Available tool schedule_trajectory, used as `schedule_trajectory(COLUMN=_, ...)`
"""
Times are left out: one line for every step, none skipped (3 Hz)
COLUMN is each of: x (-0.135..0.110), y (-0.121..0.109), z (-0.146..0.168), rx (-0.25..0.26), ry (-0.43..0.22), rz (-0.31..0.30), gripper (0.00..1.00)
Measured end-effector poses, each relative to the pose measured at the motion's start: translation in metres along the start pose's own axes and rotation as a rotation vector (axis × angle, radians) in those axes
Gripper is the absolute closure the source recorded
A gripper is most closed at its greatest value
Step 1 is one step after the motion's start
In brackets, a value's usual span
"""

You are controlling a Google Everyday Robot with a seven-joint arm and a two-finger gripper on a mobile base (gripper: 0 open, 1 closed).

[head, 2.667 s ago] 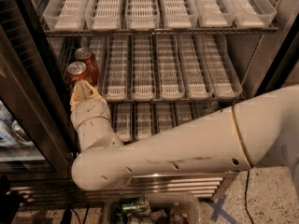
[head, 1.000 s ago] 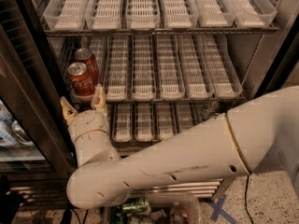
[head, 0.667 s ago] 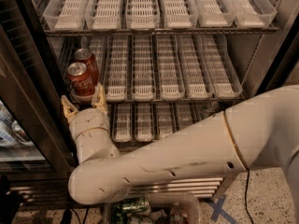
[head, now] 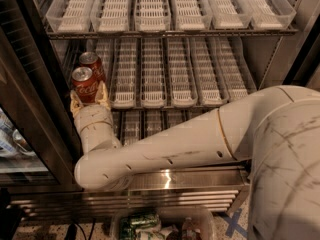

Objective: Pick coke can from middle shelf of fridge

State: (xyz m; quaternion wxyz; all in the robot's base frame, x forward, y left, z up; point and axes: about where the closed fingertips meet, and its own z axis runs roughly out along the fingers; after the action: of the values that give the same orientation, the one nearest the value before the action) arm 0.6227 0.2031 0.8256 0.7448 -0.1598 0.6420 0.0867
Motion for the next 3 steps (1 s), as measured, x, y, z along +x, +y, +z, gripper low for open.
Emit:
schedule_trajectory(x=0.0007, y=-0.0006, z=0.0007, rx=0.001, ry=0.001, rz=-0.001, gripper=0.31)
schedule_trajectory(x=0.0022, y=-0.0021, z=0.0005, rx=0.004, ry=0.005, rz=-0.003, gripper=0.41)
schedule_trajectory(x=0.0044, y=-0.0063, z=-0.0014, rx=0.004, ry=0.013, rz=-0.007, gripper=0.61)
